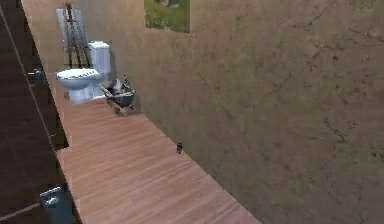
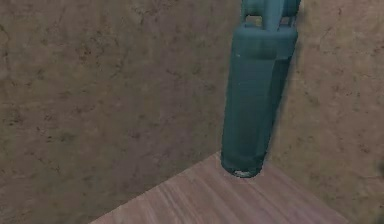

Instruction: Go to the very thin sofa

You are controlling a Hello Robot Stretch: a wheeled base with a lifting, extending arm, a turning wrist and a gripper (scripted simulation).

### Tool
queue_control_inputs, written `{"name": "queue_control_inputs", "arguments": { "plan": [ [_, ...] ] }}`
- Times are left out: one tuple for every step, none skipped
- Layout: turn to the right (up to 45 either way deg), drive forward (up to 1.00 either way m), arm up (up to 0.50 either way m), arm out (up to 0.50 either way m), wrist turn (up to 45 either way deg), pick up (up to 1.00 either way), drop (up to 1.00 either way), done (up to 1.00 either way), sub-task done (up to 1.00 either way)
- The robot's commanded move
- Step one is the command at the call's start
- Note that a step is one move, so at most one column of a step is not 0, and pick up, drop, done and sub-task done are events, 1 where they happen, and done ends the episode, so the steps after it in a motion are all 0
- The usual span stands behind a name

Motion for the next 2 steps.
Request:
{"name": "queue_control_inputs", "arguments": {
  "plan": [
    [0.0,0.55,0.0,0.0,0.0,0.0,0.0,0.0,0.0],
    [-30.0,0.0,0.0,0.0,0.0,0.0,0.0,0.0,0.0]
  ]
}}
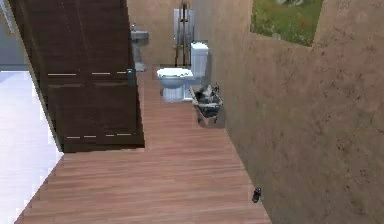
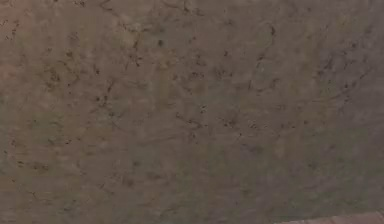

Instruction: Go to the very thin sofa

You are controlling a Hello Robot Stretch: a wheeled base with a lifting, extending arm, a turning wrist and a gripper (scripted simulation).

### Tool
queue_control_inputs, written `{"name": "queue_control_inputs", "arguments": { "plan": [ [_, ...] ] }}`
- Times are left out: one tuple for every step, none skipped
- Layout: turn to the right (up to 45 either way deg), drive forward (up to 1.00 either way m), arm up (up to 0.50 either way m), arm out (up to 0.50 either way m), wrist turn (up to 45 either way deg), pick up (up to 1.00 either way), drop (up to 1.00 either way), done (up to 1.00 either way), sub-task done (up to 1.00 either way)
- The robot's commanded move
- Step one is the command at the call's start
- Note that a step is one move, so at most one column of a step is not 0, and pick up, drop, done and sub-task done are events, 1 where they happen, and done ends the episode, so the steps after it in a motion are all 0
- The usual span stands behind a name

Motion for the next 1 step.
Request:
{"name": "queue_control_inputs", "arguments": {
  "plan": [
    [0.0,0.5,0.0,0.0,0.0,0.0,0.0,0.0,0.0]
  ]
}}
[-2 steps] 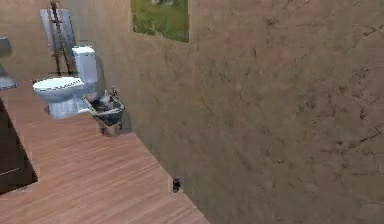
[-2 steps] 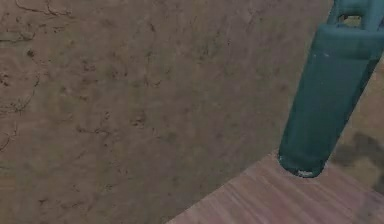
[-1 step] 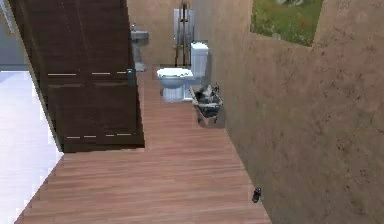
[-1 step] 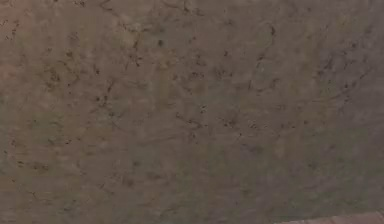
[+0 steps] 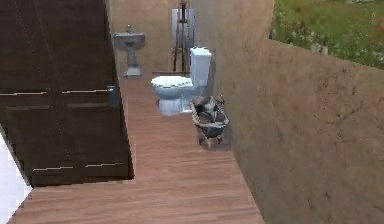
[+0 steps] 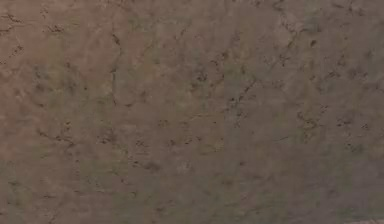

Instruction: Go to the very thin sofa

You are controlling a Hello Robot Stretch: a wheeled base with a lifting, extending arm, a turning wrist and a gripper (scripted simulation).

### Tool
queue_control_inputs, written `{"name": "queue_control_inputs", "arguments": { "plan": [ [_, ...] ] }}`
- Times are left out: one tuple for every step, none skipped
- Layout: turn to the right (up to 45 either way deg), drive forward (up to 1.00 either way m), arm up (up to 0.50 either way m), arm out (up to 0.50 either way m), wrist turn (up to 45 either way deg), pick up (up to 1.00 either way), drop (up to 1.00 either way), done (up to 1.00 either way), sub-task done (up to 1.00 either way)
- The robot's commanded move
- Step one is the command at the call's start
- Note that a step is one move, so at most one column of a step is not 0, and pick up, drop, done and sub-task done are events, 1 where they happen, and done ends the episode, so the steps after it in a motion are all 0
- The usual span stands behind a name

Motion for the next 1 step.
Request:
{"name": "queue_control_inputs", "arguments": {
  "plan": [
    [-21.0,0.0,0.0,0.0,0.0,0.0,0.0,0.0,0.0]
  ]
}}
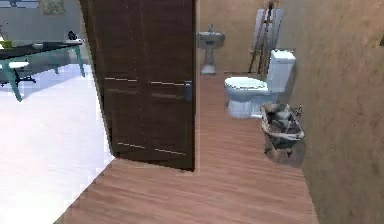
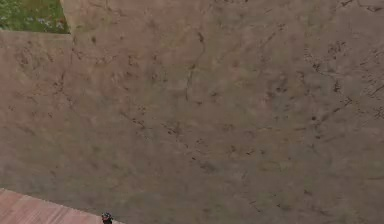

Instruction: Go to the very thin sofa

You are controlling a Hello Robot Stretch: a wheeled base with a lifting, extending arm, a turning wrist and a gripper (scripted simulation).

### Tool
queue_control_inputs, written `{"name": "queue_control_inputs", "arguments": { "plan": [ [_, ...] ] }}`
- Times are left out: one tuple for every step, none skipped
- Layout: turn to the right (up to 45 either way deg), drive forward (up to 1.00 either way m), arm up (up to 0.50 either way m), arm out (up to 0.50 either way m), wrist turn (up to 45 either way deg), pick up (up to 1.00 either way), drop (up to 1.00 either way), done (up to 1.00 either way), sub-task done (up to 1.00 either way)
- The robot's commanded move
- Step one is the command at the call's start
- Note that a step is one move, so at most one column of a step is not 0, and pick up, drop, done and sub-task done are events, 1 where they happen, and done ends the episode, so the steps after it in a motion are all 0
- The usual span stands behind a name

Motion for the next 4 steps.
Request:
{"name": "queue_control_inputs", "arguments": {
  "plan": [
    [0.0,0.25,0.0,0.0,0.0,0.0,0.0,0.0,0.0],
    [-45.0,0.0,0.0,0.0,0.0,0.0,0.0,0.0,0.0],
    [-15.0,0.0,0.0,0.0,0.0,0.0,0.0,0.0,0.0],
    [0.0,1.0,0.0,0.0,0.0,0.0,0.0,0.0,0.0]
  ]
}}
